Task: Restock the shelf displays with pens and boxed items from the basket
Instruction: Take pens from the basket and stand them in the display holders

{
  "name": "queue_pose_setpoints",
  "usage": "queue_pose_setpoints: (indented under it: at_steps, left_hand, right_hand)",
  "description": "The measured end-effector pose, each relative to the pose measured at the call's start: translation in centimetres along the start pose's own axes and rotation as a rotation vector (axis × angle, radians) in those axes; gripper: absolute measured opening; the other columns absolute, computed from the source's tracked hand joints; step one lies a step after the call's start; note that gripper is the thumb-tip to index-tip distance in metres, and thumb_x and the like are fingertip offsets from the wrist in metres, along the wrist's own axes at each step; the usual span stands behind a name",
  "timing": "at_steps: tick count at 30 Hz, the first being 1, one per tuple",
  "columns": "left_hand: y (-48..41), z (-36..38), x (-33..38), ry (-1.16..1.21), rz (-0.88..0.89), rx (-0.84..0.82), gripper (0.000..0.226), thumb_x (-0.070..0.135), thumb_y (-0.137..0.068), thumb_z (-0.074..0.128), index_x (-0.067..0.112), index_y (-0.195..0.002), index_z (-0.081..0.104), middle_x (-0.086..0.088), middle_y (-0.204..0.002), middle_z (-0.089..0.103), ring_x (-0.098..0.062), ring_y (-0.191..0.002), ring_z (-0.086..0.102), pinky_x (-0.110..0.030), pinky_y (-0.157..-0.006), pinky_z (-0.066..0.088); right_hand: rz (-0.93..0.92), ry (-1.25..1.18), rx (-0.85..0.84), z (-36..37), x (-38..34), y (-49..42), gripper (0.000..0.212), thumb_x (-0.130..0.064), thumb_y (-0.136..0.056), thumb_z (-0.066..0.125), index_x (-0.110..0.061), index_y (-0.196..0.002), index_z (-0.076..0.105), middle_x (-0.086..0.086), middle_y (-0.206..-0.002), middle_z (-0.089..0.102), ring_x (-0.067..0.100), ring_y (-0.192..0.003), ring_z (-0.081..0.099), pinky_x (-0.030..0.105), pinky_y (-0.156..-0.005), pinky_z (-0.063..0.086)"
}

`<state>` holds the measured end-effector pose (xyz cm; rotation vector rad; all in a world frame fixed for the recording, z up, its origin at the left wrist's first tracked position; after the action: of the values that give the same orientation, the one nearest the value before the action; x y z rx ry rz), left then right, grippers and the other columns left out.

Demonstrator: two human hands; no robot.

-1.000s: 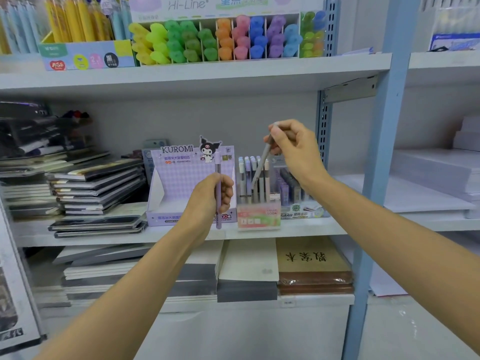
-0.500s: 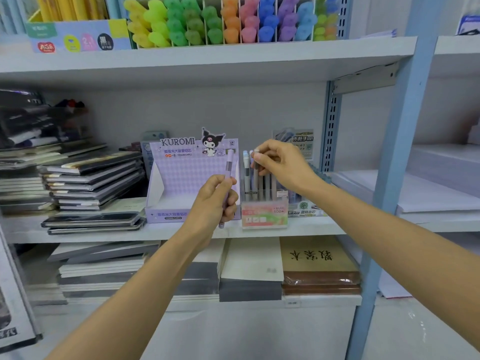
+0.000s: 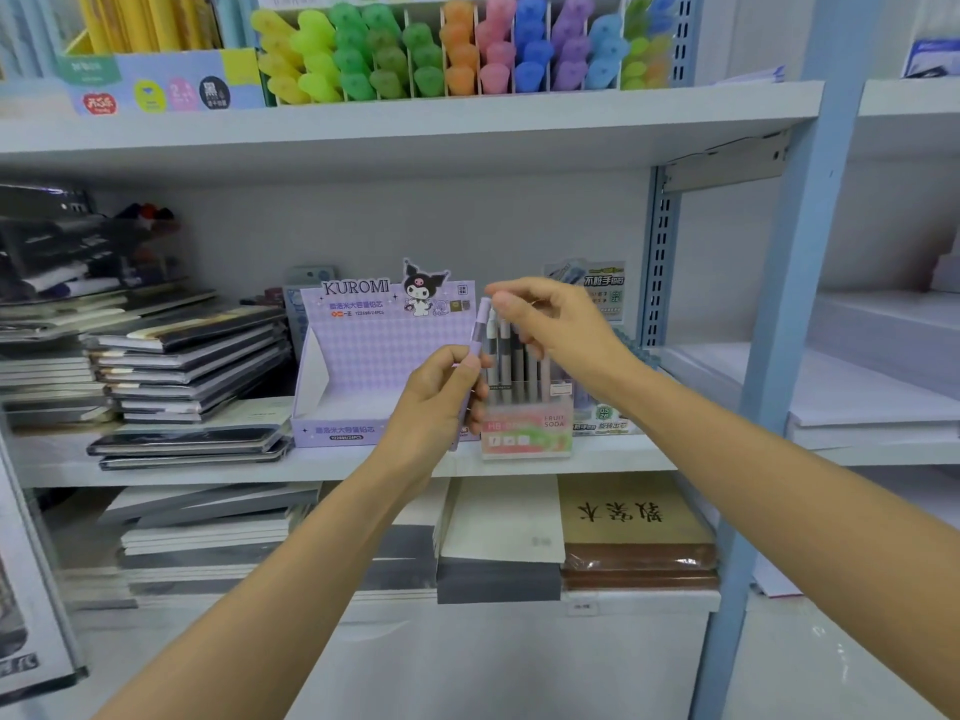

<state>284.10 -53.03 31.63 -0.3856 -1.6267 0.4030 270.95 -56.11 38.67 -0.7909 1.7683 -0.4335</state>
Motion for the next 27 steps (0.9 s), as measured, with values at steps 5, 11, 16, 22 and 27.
queue_pose_setpoints:
  at_steps: [5, 11, 16, 22, 27]
  left_hand:
    - [0.1, 1.0, 1.3, -0.132, 0.09, 0.029, 0.018, 0.024, -0.102, 0.046, 0.014, -0.11, 0.059, -0.001, -0.091, 0.061, -0.015, -0.079, 0.057, -0.023, -0.072, 0.049]
    - [2.2, 2.5, 1.6, -0.877, 0.421, -0.036, 0.047, 0.016, -0.097, 0.052, 0.014, -0.143, 0.042, -0.001, -0.148, 0.042, -0.016, -0.138, 0.034, -0.034, -0.112, 0.028]
    - [3.0, 3.6, -0.4, -1.086, 0.425, -0.101, 0.061, 0.015, -0.097, 0.049, 0.011, -0.152, 0.024, -0.003, -0.159, 0.024, -0.016, -0.15, 0.01, -0.031, -0.119, 0.015]
    - [3.2, 3.9, -0.6, -1.149, 0.45, -0.096, 0.064, 0.015, -0.096, 0.05, 0.009, -0.153, 0.022, -0.005, -0.159, 0.023, -0.019, -0.15, 0.01, -0.035, -0.118, 0.02]
    - [3.3, 3.9, -0.6, -1.153, 0.463, -0.095, 0.066, 0.013, -0.094, 0.052, 0.008, -0.153, 0.022, -0.006, -0.159, 0.024, -0.021, -0.15, 0.011, -0.036, -0.117, 0.023]
  right_hand:
    - [0.007, -0.051, -0.086, 0.2, -0.8, 0.7, 0.021, -0.017, -0.097, 0.056, 0.0, -0.105, 0.066, 0.009, -0.086, 0.07, 0.012, -0.073, 0.063, 0.025, -0.066, 0.051]
    - [-0.06, -0.017, 0.254, -6.1, -0.5, 0.5, 0.024, -0.015, -0.102, 0.047, 0.006, -0.106, 0.057, 0.009, -0.084, 0.066, 0.009, -0.067, 0.063, 0.026, -0.067, 0.056]
    - [-0.017, 0.126, 0.167, -4.0, 1.9, 1.1, 0.021, -0.015, -0.1, 0.05, 0.004, -0.103, 0.059, 0.013, -0.087, 0.069, 0.015, -0.072, 0.068, 0.023, -0.068, 0.057]
    - [-0.062, 0.226, 0.062, -2.2, 2.2, 0.7, 0.02, -0.014, -0.101, 0.049, 0.002, -0.099, 0.06, 0.014, -0.088, 0.069, 0.025, -0.08, 0.069, 0.035, -0.075, 0.059]
    - [-0.09, 0.284, 0.004, -1.5, 1.5, -0.4, 0.02, -0.014, -0.1, 0.048, 0.003, -0.098, 0.06, 0.017, -0.089, 0.068, 0.027, -0.079, 0.068, 0.029, -0.073, 0.058]
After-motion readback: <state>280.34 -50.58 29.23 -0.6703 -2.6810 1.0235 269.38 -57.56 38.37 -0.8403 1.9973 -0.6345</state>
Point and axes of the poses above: each hand's wrist, its own y-axis away from the middle knuckle, its own z-axis out of the palm, x = y × z, the point moved 9 cm from there along -y, towards the middle knuckle
